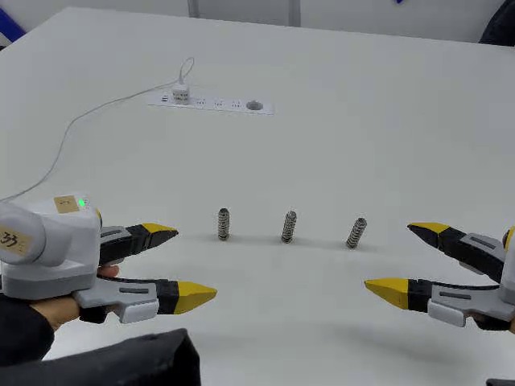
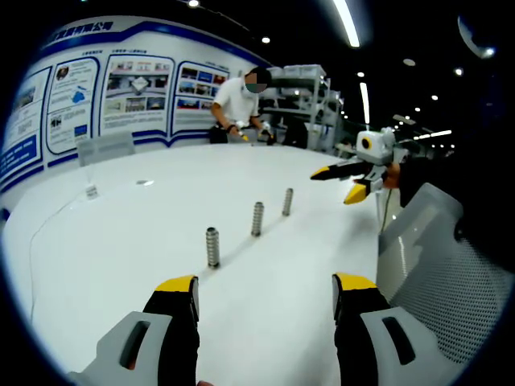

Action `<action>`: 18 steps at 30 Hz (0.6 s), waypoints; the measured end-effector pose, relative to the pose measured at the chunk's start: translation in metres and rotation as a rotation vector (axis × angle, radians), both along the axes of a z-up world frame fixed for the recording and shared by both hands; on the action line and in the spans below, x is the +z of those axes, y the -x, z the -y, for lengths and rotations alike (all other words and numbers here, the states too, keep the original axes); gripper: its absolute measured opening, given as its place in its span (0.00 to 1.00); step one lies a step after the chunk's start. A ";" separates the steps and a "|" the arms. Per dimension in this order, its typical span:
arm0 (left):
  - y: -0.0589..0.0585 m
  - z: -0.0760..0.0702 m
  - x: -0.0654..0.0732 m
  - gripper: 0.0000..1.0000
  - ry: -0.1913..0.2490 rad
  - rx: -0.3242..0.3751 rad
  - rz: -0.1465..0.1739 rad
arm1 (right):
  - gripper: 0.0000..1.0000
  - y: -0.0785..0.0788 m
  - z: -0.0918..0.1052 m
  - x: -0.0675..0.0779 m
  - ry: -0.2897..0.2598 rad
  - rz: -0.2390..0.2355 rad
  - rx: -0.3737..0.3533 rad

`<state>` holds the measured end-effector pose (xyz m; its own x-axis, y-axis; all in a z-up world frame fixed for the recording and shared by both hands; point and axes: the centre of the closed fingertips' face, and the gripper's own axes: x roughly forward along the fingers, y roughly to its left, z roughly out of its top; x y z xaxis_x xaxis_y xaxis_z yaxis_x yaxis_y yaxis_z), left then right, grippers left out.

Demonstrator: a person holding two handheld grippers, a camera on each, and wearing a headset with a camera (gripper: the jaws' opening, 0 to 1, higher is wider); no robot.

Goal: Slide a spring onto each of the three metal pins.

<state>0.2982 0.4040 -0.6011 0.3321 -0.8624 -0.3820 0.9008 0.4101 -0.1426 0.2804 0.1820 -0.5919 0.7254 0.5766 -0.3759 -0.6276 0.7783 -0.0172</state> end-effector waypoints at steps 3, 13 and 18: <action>0.000 0.000 0.000 0.69 0.000 0.001 -0.001 | 0.75 -0.001 0.000 0.000 -0.004 0.005 -0.002; -0.001 0.000 0.000 0.69 0.003 0.006 0.000 | 0.75 -0.002 -0.001 -0.001 -0.003 -0.001 -0.001; -0.001 -0.001 0.000 0.69 0.002 0.007 0.001 | 0.75 -0.001 -0.001 -0.002 -0.005 -0.008 0.000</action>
